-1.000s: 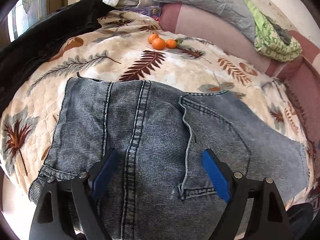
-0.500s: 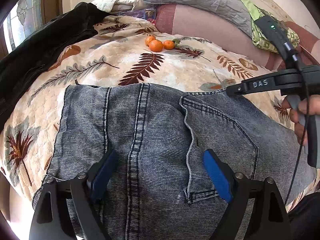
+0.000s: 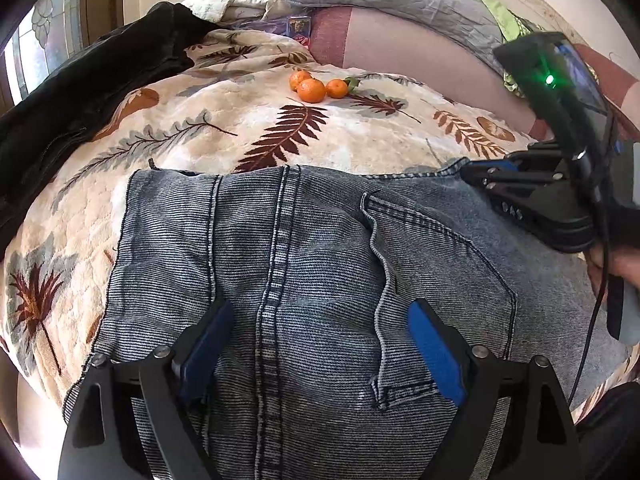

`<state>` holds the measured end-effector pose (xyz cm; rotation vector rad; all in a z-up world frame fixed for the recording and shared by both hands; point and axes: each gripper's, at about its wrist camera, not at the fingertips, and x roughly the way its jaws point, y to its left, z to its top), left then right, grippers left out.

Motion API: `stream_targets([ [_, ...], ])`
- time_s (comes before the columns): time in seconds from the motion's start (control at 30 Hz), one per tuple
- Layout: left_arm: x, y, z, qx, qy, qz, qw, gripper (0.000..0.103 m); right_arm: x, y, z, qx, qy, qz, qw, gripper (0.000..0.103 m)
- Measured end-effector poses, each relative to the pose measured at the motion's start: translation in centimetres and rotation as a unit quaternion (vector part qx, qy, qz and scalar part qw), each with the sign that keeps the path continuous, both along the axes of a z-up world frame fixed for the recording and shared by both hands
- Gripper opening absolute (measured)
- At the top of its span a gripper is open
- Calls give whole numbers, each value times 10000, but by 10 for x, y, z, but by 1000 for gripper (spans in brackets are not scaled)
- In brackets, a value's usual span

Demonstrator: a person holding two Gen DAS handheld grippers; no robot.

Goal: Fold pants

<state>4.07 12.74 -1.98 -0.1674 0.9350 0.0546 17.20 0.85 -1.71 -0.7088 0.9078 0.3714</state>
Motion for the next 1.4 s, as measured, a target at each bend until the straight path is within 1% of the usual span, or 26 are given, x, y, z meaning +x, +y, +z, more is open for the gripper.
stream_targets([
  [0.07,-1,-1,0,33,-13,-17,10000,89,1,1,-11,-67,79,-49,9999,4],
  [0.17,-1,0,0,20,-22,-45,10000,89,9,-4,-16,88,143,-256,9995,4],
  [0.23,-1,0,-1,26,-16,-33,10000,89,12,-3,-23,-1,154,-311,9994,4],
  [0.3,-1,-1,-1,52,-20,-22,10000,89,9,-3,-21,-140,-155,-377,9991,4],
  [0.37,-1,-1,-1,52,-27,-19,10000,89,14,-18,-9,-141,-497,-800,9955,5],
  [0.43,-2,-1,-1,48,-37,-21,10000,89,22,-50,10,224,-566,-1348,9890,5],
  [0.47,-3,0,-1,40,-43,-20,10000,89,22,-70,21,505,-536,-1559,9850,8],
  [0.5,-3,0,0,26,-50,-16,10000,89,19,-90,32,778,-519,-1714,9808,9],
  [0.6,-4,0,0,8,-52,13,10000,89,-4,-144,56,1198,-573,-2022,9703,12],
  [0.63,-4,0,0,16,-55,32,10000,89,-14,-162,61,1353,-518,-2127,9663,21],
  [0.67,-5,-1,0,30,-59,51,10000,89,-24,-181,64,1494,-462,-2257,9615,40],
  [0.7,-5,-1,0,47,-63,68,9999,89,-36,-199,67,1650,-434,-2401,9556,51],
  [0.73,-6,-2,0,61,-65,86,9999,89,-47,-217,68,1820,-431,-2532,9492,68],
  [0.77,-6,-2,0,76,-68,104,9999,89,-59,-233,68,1957,-404,-2653,9432,71],
  [0.83,-7,-3,1,118,-75,138,9998,89,-78,-264,65,2206,-221,-2919,9304,71],
  [0.93,-9,-6,1,214,-84,205,9995,89,-96,-305,55,2738,145,-3300,9033,71],
  [1.03,-9,-10,1,338,-90,266,9990,89,-104,-336,42,3123,340,-3572,8796,71],
  [1.07,-9,-11,1,383,-92,279,9988,90,-102,-345,32,3247,535,-3651,8708,74],
  [1.1,-9,-13,0,432,-91,287,9986,90,-99,-353,18,3358,866,-3755,8595,76],
  [1.13,-8,-14,0,478,-90,284,9984,91,-95,-361,0,3448,1241,-3900,8448,78],
  [1.17,-8,-15,-1,525,-89,278,9982,91,-95,-367,-15,3598,1405,-3975,8323,79],
  [1.2,-8,-17,-1,576,-95,270,9979,91,-99,-371,-15,3804,1187,-3863,8319,79],
  [1.23,-9,-18,0,617,-112,261,9977,91,-104,-371,-14,3961,1058,-3755,8312,84],
  [1.27,-9,-18,0,646,-132,244,9975,91,-106,-371,-14,3986,1026,-3732,8314,86],
  [1.33,-11,-18,3,687,-210,212,9972,91,-109,-368,-6,3928,851,-3690,8381,86],
  [1.4,-16,-17,10,771,-384,266,9959,91,-117,-368,10,4088,445,-3518,8409,86],
])
